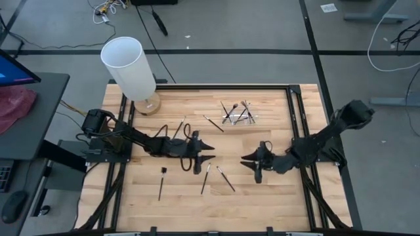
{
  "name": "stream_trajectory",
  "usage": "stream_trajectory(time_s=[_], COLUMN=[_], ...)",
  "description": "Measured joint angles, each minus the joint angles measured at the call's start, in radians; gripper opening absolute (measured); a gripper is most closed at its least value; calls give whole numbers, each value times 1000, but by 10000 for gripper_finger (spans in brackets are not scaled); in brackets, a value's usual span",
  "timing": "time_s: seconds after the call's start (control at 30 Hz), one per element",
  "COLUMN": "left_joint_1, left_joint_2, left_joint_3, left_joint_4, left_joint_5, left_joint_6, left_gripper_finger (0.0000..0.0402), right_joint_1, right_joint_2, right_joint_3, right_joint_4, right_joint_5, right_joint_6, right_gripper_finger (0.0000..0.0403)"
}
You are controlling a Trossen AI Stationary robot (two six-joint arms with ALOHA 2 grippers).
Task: Put items in baskets/containers
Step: Put the black eyeshadow brush into the transparent organizer
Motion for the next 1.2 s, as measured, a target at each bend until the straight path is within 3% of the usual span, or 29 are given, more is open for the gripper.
stream_trajectory(time_s=[0.23, 0.67, 0.97, 1.2], left_joint_1=[71, 170, 168, 171], left_joint_2=[0, 64, 164, 171], left_joint_3=[0, -2, 2, 1], left_joint_4=[-277, -416, -353, -337], left_joint_5=[-191, -193, -271, -177], left_joint_6=[-137, -244, -254, -192], left_gripper_finger=[167, 238, 159, 74], right_joint_1=[-8, -29, -29, -29], right_joint_2=[160, 197, 197, 197], right_joint_3=[0, 0, 0, 0], right_joint_4=[133, 266, 268, 269], right_joint_5=[41, 47, 45, 45], right_joint_6=[20, -76, -77, -77], right_gripper_finger=[107, 106, 106, 106])
